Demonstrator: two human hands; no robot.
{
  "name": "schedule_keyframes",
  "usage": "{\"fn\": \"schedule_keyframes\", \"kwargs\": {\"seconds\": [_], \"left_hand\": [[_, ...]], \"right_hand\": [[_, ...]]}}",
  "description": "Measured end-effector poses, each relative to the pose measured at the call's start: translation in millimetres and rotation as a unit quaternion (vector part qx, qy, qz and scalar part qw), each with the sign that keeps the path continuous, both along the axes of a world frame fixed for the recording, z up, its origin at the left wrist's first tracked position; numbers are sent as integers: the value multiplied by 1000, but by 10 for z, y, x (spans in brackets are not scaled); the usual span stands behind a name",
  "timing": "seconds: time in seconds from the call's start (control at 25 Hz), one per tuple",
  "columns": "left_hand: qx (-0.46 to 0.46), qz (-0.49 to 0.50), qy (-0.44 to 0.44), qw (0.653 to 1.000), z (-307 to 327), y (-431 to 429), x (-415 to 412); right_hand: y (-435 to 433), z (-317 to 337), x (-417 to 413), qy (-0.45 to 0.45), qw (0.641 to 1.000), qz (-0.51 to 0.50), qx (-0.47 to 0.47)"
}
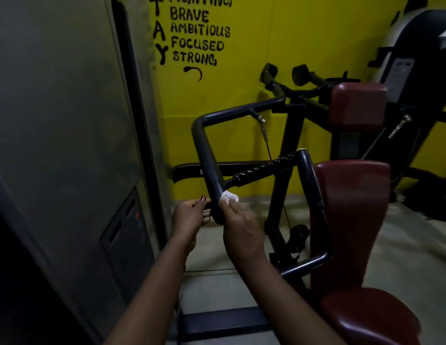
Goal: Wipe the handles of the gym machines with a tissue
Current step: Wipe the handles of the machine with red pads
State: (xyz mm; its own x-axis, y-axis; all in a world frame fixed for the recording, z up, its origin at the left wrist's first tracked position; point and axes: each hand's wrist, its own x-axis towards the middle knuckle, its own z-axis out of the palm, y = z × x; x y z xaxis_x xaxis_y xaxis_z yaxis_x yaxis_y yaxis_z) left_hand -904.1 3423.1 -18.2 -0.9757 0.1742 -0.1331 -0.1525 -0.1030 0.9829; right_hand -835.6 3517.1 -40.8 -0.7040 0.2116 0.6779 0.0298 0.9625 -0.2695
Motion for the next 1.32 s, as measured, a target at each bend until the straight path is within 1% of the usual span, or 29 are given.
{"fn": "schedule_keyframes", "kwargs": {"seconds": [0.04,0.08,0.16,0.24,0.28,0.32,0.36,0.4,0.44,0.48,0.52,0.6,0.64,0.68,0.76,0.8,0.88,0.96,1.04,1.12,1.16,1.2,1.24,1.32], "left_hand": [[4,9,-4,1000,-11,-2,-10],[8,19,-9,1000,-22,-2,-27],[12,34,-19,999,-20,1,-47],[16,31,-29,999,-14,-6,-70],[16,22,-34,999,-6,-15,-88],[13,10,-35,999,6,-21,-100],[4,-4,-31,999,9,-27,-115],[-14,-16,-22,1000,12,-36,-131],[-37,-25,-8,999,5,-42,-151],[-61,-33,6,998,-4,-49,-168],[-81,-42,17,996,-21,-51,-188],[-99,-58,28,993,-51,-50,-204],[-106,-59,30,992,-64,-45,-211],[-112,-56,31,992,-69,-35,-219],[-114,-51,36,991,-72,-21,-228],[-116,-50,38,991,-62,-13,-227],[-121,-49,33,991,-61,-1,-247],[-123,-49,29,991,-79,3,-269],[-124,-49,33,991,-99,2,-276],[-125,-49,38,990,-109,-6,-284],[-123,-50,39,990,-113,-11,-284],[-122,-51,38,990,-113,-17,-279],[-124,-52,34,990,-118,-19,-274],[-131,-52,18,990,-135,-31,-250]], "right_hand": [[12,44,-14,1,1000,12,15],[23,129,-44,-21,999,22,16],[58,320,-190,-96,995,27,-24],[3,379,-248,-144,989,-4,-44],[-52,366,-225,-147,988,-34,-21],[-116,318,-163,-129,989,-69,-4],[-177,236,-81,-137,986,-89,-17],[-213,161,-47,-113,987,-103,-49],[-243,171,-36,-107,987,-85,-89],[-227,270,-63,-124,983,-65,-122],[-157,349,-170,-143,975,-56,-162],[45,386,-349,-156,945,-82,-275],[138,417,-395,-156,918,-87,-353],[197,425,-400,-147,880,-81,-445],[224,416,-331,-127,767,-56,-627],[216,415,-290,-128,717,-44,-683],[191,472,-312,-124,646,-39,-752],[186,497,-351,-148,584,-45,-797],[192,483,-297,-178,539,-49,-822],[214,423,-187,-219,522,-30,-824],[201,406,-146,-240,532,-20,-812],[185,418,-130,-235,550,-22,-801],[164,440,-151,-207,582,-40,-786],[107,446,-218,-119,634,-95,-758]]}}
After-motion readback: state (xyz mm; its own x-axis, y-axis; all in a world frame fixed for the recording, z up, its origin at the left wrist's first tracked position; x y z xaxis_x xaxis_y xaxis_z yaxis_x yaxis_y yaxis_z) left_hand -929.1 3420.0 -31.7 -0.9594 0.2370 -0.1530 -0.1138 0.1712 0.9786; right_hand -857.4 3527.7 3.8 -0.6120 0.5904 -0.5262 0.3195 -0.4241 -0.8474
